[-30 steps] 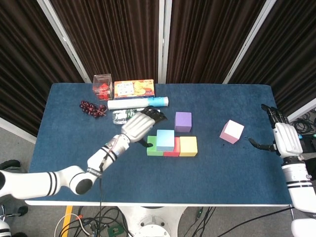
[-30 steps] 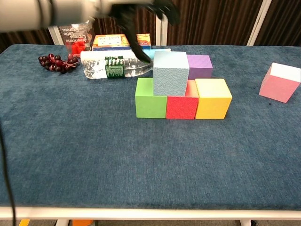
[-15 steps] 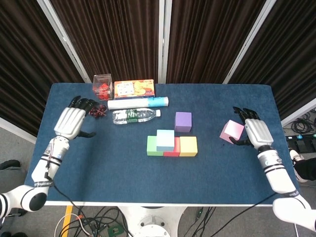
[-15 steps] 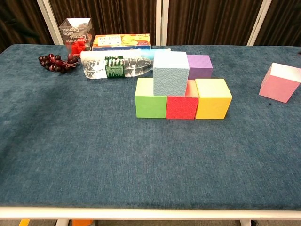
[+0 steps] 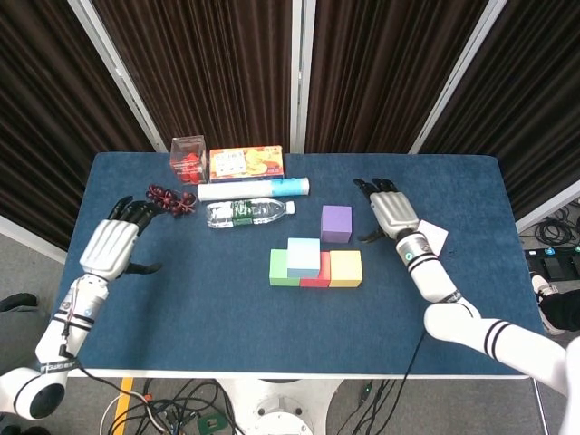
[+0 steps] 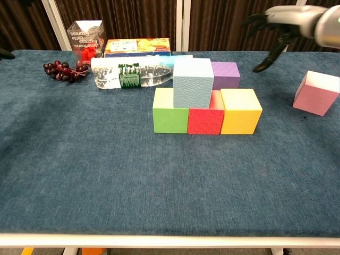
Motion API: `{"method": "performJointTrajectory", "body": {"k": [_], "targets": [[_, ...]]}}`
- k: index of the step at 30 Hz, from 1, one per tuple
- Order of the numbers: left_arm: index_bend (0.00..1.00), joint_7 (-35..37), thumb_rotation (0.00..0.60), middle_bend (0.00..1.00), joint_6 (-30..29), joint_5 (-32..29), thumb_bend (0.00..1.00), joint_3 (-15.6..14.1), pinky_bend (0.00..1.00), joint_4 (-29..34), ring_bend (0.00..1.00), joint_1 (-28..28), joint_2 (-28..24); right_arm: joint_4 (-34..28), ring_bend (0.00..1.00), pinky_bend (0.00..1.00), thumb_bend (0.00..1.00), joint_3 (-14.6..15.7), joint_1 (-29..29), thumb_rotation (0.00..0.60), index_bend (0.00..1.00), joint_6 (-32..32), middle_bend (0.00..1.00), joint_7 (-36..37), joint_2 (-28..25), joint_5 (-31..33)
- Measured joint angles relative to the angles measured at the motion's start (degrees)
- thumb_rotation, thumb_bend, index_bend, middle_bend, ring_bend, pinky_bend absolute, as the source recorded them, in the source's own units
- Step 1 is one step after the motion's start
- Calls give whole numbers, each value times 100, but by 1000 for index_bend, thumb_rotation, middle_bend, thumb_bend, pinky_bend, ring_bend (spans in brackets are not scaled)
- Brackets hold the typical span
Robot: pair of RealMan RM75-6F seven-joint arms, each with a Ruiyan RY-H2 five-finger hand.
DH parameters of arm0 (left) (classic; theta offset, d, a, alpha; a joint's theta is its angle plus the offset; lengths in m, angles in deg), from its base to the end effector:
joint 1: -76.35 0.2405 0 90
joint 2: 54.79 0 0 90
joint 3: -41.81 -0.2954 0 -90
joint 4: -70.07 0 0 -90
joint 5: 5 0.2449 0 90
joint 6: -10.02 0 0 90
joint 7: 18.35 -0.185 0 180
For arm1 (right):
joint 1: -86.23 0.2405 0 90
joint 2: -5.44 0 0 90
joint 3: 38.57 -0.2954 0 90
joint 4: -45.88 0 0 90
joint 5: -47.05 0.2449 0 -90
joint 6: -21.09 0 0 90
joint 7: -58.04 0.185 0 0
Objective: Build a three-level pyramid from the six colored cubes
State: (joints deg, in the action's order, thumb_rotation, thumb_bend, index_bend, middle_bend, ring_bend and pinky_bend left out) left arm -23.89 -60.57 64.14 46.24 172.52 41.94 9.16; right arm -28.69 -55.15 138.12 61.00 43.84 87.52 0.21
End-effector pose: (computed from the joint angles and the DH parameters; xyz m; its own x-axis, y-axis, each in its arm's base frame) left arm -0.2178 0.3755 0.0992 0.3224 0.1090 0.9403 0.9241 -0.2516 -0.2877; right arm -0.1737 -0.5183 -0.0028 0.3614 -0.3244 0.8742 -0.9298 -0.1957 0.3118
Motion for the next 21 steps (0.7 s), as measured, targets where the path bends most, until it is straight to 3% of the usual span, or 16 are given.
{"method": "performJointTrajectory", "body": {"k": [9,21], "targets": [[185,367,600,169,24,163,88,21,64,13,92,249,-104,1185,0,0,0,190,590,600,0,-556,125,-266,689,-97],[184,917,600,162,93,233,86,173,64,-86,92,513,-211,2085,0,0,0,406,732,600,0,-778,173,856,1207,-1664]]}}
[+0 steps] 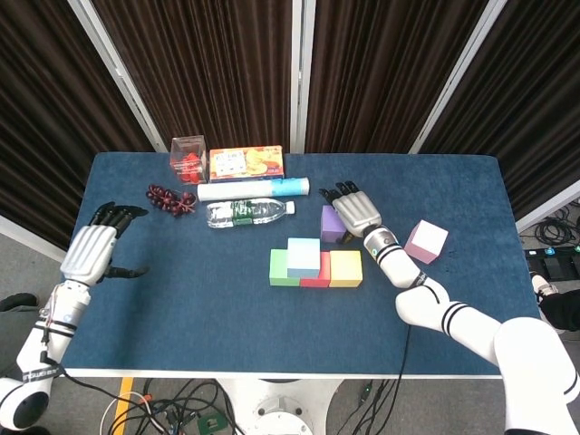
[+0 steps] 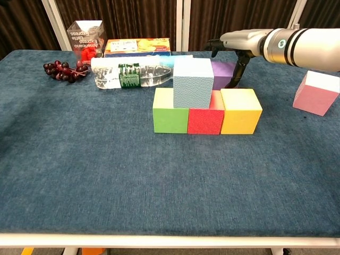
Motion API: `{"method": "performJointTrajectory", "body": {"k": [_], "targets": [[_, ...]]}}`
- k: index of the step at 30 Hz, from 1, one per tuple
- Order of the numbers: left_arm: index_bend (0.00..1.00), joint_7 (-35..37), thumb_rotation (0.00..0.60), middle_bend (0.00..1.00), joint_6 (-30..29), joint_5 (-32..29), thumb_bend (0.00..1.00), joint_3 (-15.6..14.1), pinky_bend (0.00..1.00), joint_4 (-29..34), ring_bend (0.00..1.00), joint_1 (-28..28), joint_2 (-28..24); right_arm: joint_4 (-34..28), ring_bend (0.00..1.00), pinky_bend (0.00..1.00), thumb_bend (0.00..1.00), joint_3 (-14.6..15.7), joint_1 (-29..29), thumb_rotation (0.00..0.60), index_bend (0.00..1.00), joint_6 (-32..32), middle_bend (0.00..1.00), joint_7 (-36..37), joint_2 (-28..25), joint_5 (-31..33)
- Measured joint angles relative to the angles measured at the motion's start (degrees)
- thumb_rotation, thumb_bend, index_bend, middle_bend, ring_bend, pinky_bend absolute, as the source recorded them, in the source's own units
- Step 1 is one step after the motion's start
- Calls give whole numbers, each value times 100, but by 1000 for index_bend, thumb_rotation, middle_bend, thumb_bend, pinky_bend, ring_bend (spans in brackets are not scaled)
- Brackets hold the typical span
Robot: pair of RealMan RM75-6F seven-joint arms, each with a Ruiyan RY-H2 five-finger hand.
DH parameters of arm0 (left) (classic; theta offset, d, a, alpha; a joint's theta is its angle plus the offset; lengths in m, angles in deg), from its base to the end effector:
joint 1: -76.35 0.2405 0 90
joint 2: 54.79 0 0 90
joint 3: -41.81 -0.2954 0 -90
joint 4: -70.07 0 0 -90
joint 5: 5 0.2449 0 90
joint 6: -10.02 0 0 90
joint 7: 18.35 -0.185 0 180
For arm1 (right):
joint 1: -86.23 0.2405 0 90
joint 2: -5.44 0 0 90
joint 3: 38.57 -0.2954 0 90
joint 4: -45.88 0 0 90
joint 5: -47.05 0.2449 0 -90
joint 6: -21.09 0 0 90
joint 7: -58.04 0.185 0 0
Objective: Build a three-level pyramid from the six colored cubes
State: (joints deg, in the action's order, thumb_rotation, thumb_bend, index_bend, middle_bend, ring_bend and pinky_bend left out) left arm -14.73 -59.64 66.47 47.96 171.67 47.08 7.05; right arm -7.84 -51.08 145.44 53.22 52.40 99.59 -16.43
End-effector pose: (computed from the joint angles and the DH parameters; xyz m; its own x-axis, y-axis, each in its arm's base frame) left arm -0.2458 0.3638 0.1164 0.2059 0.1283 0.9701 0.9658 -0.1864 -0.1803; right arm -0.1509 -0.5472 -0.0715 0.5713 -0.3104 0.7598 -0.8046 -0.3947 0.4437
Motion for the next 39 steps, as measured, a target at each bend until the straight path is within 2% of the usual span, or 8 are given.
{"method": "performJointTrajectory", "body": {"k": [7,11,18,21,26,33,36,39], "targets": [[184,206,600,155,93,58,86,50,64,-55,92,98,-39,523,3,0,35,136,-37,600,1,128,287,878,220,-726],[183,248,600,153,117,58,86,85,64,-64,92,143,-60,894,63,0,106,213,-41,600,70,295,396,1303,367,-1077],[183,370,600,152,141,56,86,143,64,-156,92,227,-75,829,112,0,147,228,-163,600,108,847,473,1724,243,-1346],[183,401,600,152,140,50,86,169,64,-201,92,264,-96,402,112,0,147,195,-287,600,110,1027,471,1677,-55,-1344],[184,391,600,152,123,102,87,191,64,-242,92,308,-113,-910,112,0,146,116,-600,600,109,1332,470,1305,-819,-1160],[183,291,600,152,180,134,86,214,64,-240,92,314,-90,-3367,112,0,143,65,-1130,600,109,1755,468,336,-2125,-589],[183,266,600,152,203,180,86,228,64,-228,92,302,-63,-4128,112,0,136,89,-1322,600,108,1911,465,-194,-2587,-306],[183,273,600,152,214,216,86,246,64,-214,92,296,-62,-4497,112,0,132,137,-1424,600,105,1996,463,-628,-2795,-49]]}}
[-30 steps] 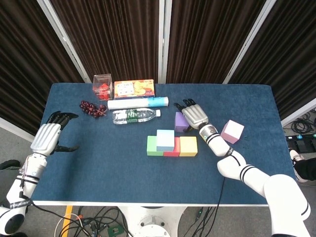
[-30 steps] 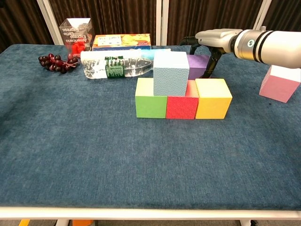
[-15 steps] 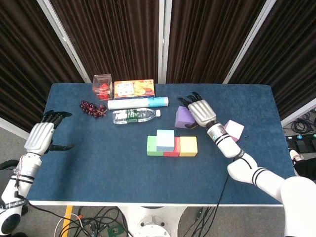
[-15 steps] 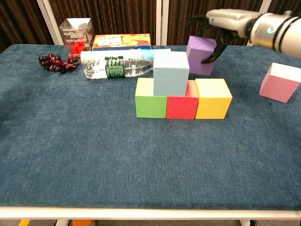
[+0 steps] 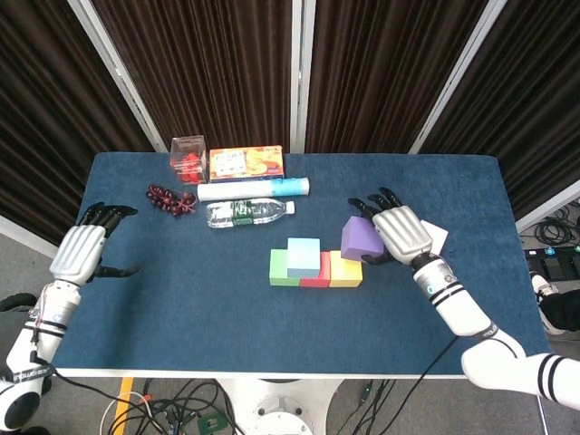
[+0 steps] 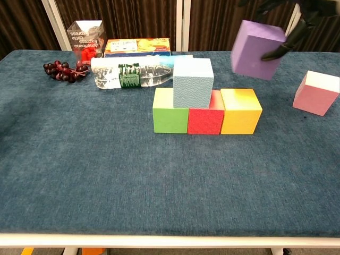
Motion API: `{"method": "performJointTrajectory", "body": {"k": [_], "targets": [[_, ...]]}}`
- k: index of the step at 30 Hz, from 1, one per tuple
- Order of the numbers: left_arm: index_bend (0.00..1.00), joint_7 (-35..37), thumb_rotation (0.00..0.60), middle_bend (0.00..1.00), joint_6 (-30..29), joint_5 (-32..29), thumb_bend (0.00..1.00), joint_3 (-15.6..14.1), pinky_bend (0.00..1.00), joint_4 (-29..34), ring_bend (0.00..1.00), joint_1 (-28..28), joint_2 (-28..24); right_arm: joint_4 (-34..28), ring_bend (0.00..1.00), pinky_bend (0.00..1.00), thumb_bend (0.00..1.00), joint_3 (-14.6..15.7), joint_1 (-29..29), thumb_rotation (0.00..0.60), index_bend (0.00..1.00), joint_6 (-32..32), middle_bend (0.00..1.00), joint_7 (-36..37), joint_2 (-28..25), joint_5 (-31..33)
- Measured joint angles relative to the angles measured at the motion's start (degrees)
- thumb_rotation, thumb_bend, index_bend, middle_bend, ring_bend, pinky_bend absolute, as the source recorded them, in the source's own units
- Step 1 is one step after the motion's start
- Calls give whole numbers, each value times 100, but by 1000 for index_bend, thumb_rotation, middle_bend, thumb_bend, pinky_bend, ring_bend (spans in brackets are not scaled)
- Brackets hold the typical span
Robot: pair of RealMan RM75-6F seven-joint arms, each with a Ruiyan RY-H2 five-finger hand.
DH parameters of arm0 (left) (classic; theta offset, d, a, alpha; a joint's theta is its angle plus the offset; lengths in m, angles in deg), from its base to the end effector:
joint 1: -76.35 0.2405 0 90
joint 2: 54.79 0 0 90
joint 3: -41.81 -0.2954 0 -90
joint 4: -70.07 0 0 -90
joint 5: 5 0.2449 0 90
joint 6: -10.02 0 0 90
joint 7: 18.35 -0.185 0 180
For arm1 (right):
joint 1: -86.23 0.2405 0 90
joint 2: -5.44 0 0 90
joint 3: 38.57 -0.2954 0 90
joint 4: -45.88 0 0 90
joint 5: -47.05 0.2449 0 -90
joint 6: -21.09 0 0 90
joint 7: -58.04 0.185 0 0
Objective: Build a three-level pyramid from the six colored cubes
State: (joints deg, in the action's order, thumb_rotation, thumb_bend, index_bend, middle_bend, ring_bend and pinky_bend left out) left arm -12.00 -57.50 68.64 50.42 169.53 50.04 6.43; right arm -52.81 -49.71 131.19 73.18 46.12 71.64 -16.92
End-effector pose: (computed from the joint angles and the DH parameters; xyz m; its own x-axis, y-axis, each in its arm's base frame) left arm -0.2612 0.3634 0.1255 0.1977 0.1246 0.9723 0.9699 -0.1687 -0.1756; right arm -0.1513 -0.4324 0.0597 0.4545 -0.2157 0.8642 -0.8474 -0.4036 0.3449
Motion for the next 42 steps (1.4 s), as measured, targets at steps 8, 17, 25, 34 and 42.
{"method": "performJointTrajectory", "body": {"k": [8,17,25,34,42], "targets": [[183,67,600,152,33,71,86,-8,64,-30,92,28,20,-135,112,0,131,152,43,600,103,-57,457,-451,132,126],[184,146,600,152,19,94,86,15,64,-19,92,92,-15,22,112,0,128,169,228,600,87,-380,443,-380,278,70],[184,200,600,152,7,115,86,22,64,-20,92,138,-31,116,112,0,127,179,407,600,81,-549,440,-490,412,75],[183,283,600,152,-15,146,86,36,64,-42,92,184,-41,115,111,0,125,193,527,600,76,-542,435,-754,463,229],[184,358,600,153,9,191,86,30,64,-95,92,204,-38,111,112,0,124,229,614,600,69,-523,426,-926,567,344]]}}
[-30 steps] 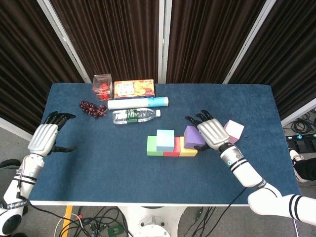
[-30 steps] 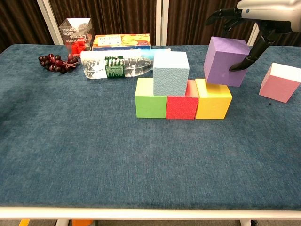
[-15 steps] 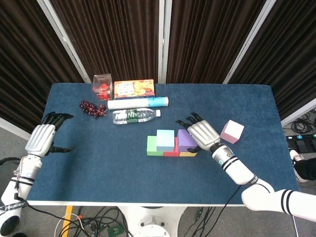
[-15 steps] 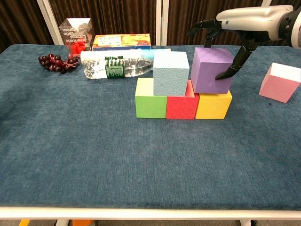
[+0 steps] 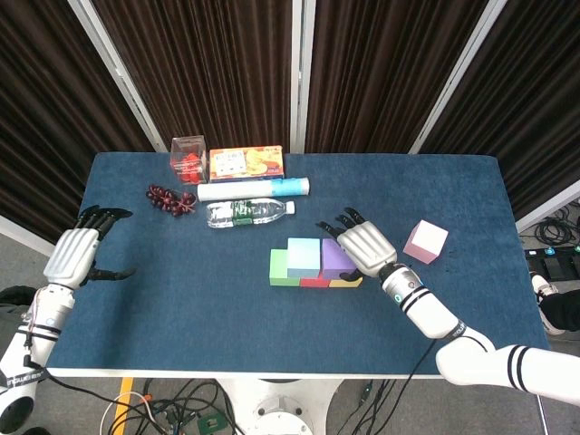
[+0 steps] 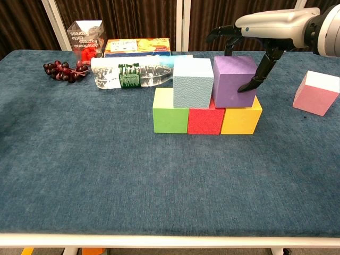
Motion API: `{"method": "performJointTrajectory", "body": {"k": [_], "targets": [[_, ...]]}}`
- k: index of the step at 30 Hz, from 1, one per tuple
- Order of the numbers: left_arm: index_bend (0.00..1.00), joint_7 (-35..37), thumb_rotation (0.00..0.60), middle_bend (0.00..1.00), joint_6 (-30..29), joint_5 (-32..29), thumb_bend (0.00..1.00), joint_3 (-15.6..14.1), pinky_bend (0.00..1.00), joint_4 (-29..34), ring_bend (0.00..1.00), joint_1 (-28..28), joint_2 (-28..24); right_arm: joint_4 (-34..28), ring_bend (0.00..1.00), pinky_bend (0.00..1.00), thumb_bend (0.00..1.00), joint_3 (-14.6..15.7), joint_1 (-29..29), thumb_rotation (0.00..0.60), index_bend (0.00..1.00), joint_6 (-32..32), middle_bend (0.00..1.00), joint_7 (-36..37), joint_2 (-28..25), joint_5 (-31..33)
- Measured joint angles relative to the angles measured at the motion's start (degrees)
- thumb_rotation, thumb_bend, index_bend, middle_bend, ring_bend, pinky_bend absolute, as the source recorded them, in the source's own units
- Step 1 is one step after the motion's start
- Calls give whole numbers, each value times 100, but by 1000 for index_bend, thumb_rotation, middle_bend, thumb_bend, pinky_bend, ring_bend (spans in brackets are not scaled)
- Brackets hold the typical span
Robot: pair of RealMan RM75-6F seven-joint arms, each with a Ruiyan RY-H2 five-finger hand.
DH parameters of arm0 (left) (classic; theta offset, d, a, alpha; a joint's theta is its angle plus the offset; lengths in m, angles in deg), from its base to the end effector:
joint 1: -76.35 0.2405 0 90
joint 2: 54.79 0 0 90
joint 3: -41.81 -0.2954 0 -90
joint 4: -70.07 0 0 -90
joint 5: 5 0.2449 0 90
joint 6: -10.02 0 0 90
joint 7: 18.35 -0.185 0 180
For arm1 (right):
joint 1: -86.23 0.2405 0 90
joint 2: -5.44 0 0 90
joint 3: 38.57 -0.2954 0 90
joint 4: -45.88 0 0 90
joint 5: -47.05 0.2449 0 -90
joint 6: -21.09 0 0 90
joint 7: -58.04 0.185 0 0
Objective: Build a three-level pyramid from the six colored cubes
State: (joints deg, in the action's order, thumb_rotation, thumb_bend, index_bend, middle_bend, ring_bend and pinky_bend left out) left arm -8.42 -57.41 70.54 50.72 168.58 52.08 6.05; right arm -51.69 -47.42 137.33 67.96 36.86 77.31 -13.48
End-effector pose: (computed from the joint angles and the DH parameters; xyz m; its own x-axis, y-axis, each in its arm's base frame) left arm -0.2726 0.3563 0.1296 0.1634 0.1301 0.9779 0.9775 -0.1551 -0.1427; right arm -0.1201 -0.4261 0.0010 0.5820 -0.2663 0.7683 -0.7574 -0.5213 0.3931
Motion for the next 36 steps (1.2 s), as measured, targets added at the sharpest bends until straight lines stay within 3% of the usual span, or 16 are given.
{"method": "performJointTrajectory", "body": {"k": [36], "targets": [[183,246,600,152,11,95,86,11,64,-147,92,71,32,-37,95,0,109,112,155,600,5,167,369,-369,159,330]]}}
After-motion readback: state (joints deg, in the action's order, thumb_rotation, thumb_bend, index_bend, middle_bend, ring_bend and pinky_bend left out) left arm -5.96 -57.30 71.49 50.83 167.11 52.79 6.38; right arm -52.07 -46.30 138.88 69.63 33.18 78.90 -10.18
